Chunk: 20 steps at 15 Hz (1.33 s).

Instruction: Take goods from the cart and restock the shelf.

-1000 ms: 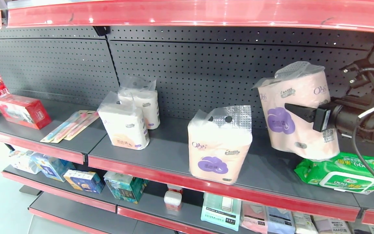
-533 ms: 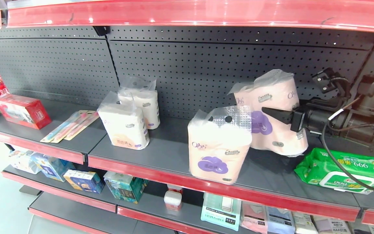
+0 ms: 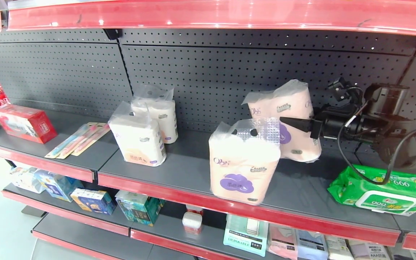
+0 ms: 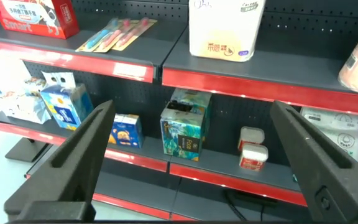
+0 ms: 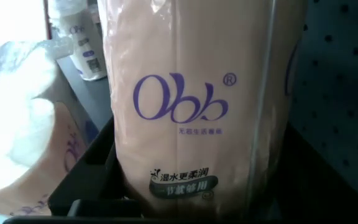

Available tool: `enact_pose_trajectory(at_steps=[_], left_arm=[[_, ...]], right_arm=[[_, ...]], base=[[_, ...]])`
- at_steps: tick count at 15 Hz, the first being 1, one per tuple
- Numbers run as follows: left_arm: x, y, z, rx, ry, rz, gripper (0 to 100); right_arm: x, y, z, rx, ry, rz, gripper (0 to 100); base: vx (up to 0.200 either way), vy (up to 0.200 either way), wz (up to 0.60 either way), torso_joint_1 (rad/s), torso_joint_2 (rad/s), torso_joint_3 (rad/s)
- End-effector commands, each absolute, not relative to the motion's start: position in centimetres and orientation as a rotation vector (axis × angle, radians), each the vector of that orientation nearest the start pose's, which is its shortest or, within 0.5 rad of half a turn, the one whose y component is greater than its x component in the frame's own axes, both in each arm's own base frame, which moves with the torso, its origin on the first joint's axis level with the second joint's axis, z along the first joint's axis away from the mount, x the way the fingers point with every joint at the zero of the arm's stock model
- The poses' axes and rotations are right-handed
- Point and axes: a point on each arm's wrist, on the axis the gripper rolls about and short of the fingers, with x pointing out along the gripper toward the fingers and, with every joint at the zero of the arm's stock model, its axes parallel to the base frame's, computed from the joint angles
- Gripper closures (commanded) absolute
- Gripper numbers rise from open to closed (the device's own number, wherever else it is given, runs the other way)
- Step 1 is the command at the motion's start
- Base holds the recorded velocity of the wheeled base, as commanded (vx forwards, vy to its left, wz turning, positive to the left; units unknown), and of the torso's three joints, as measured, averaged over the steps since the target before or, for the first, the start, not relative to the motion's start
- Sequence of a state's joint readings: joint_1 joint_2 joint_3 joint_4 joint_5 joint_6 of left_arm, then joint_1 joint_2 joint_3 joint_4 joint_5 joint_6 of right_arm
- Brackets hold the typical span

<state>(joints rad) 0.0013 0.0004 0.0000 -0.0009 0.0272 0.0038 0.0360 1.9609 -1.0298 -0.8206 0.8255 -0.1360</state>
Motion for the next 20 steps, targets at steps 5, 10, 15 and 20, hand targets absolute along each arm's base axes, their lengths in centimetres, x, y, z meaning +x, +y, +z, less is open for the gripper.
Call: enact_pose_trajectory(at_steps=[5,10,15,20], left_arm=[[-2.3,0.1,7.6,0.003,-0.001,0.029,0],[-2.3,0.1,7.6,0.003,-0.001,0.029,0],[-2.3,0.1,7.6,0.005,-0.001,0.029,0],[-2.3,0.1,7.6,0.005,-0.001,0.029,0]], right_arm=[[40.9,3.7,14.5,-0.061,0.066,0.954,100],[42.4,6.0,13.3,-0.024,0.084,1.037,100],[43.7,8.9,12.3,-0.026,0.075,1.098,100],[43.8,11.3,11.7,-0.024,0.079,1.15,100]], base=[[0.0,0.0,0.0,0.0,0.0,0.0],[0.0,0.0,0.0,0.0,0.0,0.0],[0.0,0.0,0.0,0.0,0.0,0.0],[0.0,0.0,0.0,0.0,0.0,0.0]])
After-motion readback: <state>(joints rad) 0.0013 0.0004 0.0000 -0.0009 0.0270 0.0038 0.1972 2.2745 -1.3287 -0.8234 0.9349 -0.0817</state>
